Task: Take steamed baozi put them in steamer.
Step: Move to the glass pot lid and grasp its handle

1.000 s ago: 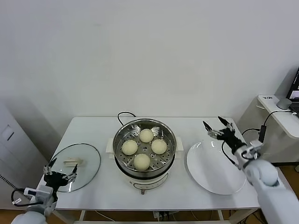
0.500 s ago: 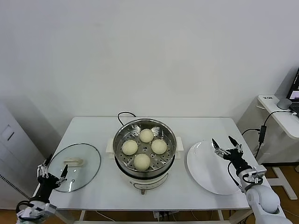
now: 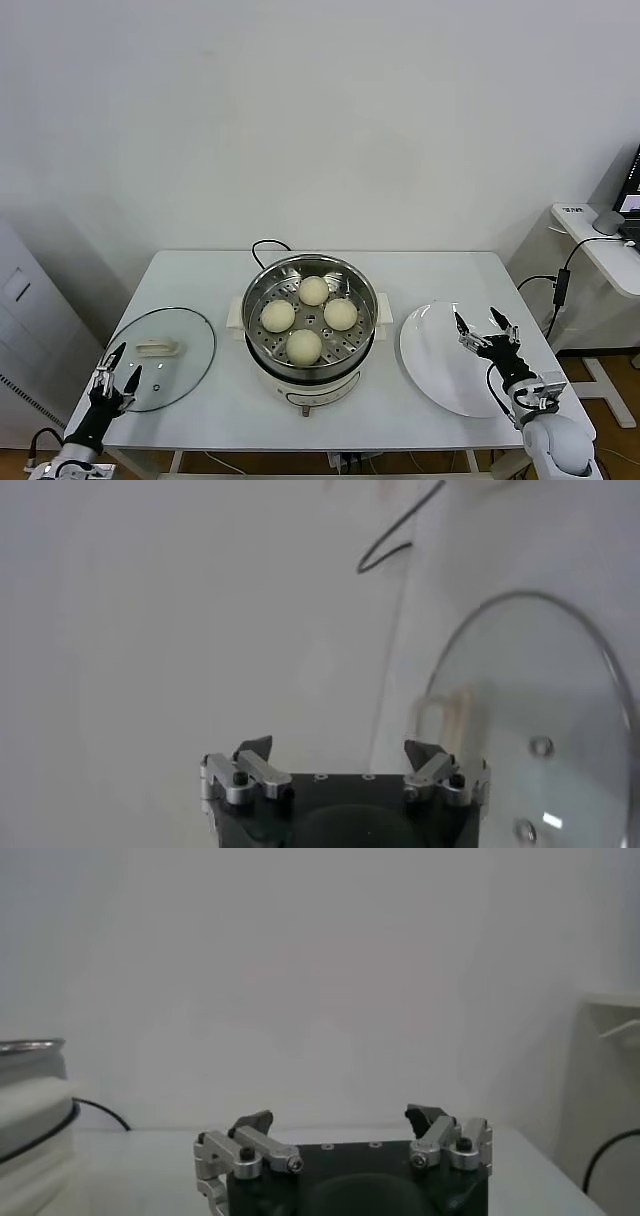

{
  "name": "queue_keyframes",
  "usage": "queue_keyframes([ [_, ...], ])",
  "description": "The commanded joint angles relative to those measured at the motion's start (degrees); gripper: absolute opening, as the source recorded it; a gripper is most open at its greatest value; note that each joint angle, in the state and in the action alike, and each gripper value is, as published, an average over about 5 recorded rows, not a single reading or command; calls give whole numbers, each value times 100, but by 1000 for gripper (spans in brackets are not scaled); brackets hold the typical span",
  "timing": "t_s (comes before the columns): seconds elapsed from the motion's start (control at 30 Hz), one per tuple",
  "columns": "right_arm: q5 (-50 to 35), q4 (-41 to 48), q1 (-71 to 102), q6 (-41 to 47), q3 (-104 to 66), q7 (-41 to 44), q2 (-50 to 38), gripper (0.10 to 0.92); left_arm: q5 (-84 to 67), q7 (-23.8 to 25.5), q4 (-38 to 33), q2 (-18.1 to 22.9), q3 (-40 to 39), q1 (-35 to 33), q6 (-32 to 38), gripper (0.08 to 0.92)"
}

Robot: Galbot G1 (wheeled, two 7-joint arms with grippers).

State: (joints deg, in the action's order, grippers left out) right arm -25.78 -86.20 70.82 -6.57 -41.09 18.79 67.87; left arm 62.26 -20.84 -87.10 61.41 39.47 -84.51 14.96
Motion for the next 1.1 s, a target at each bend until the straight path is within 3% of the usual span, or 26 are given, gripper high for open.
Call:
queue_keyframes([
  [0.03,122,56,100,-45,-64,40,123,823,1391,-449,710,106,121,337,367,823],
  [1.1,304,228,110,-133,-47,201,216,823,1188,25,1389,75,-368,1763,223,823],
])
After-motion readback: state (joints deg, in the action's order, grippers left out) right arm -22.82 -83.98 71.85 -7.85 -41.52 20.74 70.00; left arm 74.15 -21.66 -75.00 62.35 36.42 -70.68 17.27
